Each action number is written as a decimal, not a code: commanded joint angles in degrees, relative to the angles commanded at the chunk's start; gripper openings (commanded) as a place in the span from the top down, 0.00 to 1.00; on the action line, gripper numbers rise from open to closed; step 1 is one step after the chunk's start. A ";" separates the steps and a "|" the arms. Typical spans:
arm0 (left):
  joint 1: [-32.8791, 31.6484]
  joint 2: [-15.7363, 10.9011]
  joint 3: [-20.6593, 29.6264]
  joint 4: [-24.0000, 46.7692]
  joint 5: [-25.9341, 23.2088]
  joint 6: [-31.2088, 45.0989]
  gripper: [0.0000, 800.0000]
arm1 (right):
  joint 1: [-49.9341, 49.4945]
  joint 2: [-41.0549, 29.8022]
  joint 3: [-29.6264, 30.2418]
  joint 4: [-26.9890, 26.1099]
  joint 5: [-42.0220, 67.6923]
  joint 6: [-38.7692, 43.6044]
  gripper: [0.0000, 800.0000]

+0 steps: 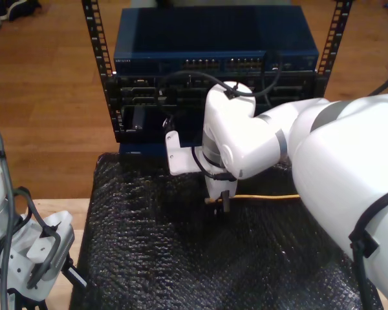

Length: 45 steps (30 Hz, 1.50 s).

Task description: Grab the cable and plug it in

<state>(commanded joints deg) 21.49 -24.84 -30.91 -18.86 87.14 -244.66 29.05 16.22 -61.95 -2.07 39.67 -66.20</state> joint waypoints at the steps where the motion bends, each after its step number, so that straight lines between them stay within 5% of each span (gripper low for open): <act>1: 0.00 -0.09 0.00 0.00 0.00 0.00 0.00 | 0.00 0.00 0.09 -0.35 -0.35 0.18 0.03; 19: 0.00 0.00 0.00 0.00 0.00 0.00 0.00 | -0.53 0.00 1.76 -2.02 -0.53 0.44 0.08; 27: 0.00 0.00 0.00 0.00 0.09 0.00 0.00 | -0.62 -0.26 2.46 -2.11 -3.16 0.44 0.32; 45: 0.00 -0.09 0.00 0.00 0.18 0.00 0.00 | -1.58 -0.79 3.78 -2.90 -4.66 0.44 0.42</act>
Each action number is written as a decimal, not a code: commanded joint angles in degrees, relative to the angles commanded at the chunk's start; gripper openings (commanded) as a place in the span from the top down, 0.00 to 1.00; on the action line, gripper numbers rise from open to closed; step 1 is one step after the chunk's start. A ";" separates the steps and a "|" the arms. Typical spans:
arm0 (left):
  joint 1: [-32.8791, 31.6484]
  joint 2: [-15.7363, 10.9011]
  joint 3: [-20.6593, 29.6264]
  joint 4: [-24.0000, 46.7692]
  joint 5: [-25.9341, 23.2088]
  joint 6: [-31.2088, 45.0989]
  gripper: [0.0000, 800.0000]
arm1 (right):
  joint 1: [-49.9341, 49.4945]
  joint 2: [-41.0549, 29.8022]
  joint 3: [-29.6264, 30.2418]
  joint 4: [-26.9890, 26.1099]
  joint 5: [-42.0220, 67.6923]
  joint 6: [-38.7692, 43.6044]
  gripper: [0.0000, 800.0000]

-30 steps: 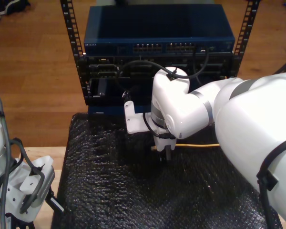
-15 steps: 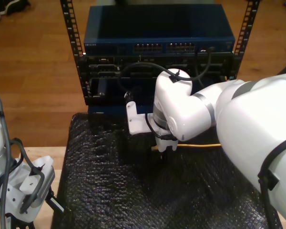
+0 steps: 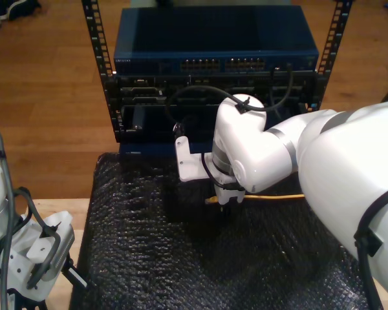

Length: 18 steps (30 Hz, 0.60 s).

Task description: Grab the cable and plug it in

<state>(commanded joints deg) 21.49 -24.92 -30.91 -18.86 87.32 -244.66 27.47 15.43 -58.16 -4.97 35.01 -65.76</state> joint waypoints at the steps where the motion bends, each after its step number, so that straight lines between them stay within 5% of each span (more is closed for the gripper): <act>1: 0.00 0.00 0.00 0.09 0.00 0.00 0.00 | 0.00 0.00 0.00 0.00 0.00 0.00 0.42; 18: 0.00 0.00 0.00 0.09 0.00 0.00 0.00 | 0.09 -1.14 0.53 0.00 -0.09 0.18 0.52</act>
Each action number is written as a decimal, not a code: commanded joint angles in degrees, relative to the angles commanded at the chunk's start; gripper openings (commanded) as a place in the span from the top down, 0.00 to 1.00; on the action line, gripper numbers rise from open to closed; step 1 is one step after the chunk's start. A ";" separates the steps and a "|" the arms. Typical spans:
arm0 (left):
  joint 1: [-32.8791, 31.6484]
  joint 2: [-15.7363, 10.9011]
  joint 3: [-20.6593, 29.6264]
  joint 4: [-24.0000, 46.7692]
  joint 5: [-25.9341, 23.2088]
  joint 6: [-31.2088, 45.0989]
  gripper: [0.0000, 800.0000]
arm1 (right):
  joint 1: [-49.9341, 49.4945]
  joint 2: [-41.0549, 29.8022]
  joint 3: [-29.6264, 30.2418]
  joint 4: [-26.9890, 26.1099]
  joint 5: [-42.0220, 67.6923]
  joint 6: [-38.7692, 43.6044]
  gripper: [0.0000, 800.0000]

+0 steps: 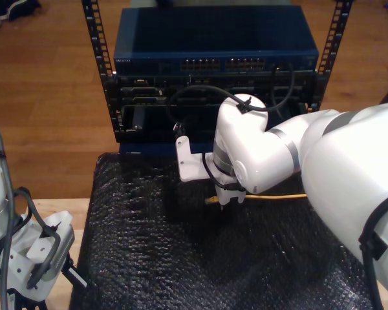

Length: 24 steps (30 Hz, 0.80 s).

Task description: Grab the cable and plug it in

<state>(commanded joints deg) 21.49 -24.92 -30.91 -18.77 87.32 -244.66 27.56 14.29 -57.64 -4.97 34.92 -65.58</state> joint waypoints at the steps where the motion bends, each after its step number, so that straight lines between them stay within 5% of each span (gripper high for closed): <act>1: 0.00 0.00 0.00 0.00 0.09 0.00 0.00 | 0.00 0.00 0.09 0.00 0.00 0.26 0.52; 24: 0.00 0.00 0.00 0.00 0.09 0.00 0.00 | 0.35 -1.05 2.02 -0.09 -2.90 0.62 0.77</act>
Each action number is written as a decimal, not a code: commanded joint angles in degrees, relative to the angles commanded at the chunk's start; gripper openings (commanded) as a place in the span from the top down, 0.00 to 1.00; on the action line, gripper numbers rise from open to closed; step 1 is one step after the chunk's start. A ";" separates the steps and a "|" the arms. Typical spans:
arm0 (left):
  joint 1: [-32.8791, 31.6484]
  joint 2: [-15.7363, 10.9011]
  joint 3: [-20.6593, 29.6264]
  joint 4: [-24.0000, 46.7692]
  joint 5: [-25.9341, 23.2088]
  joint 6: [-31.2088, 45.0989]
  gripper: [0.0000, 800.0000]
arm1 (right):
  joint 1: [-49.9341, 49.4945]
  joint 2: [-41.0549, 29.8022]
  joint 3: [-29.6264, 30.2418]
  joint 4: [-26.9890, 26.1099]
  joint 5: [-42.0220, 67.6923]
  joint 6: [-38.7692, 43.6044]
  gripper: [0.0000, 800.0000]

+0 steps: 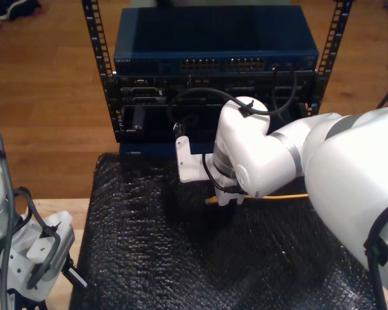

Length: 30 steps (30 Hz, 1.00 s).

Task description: Grab the cable and plug it in

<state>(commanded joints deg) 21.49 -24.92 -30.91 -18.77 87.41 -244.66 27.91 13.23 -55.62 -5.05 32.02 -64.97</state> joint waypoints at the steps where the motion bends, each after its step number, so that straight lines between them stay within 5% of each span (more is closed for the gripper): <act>1: 0.00 0.09 0.00 -0.09 0.00 0.00 0.00 | 0.00 0.00 0.09 -0.18 -0.09 0.00 0.77; 9: 0.00 0.09 0.00 -0.09 0.00 0.00 0.00 | 0.00 0.00 0.18 -1.05 -0.09 0.09 0.79; 20: 0.00 0.09 0.00 0.00 0.00 0.00 0.00 | 0.00 -0.18 0.62 -0.97 0.00 0.09 0.99; 30: 0.00 0.00 -0.26 -0.18 0.09 -0.09 0.00 | -0.35 -9.49 2.64 -0.18 5.89 0.62 0.99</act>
<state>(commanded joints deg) 21.49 -24.92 -31.18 -18.95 87.49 -244.75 27.56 3.74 -52.98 -5.23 37.91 -64.35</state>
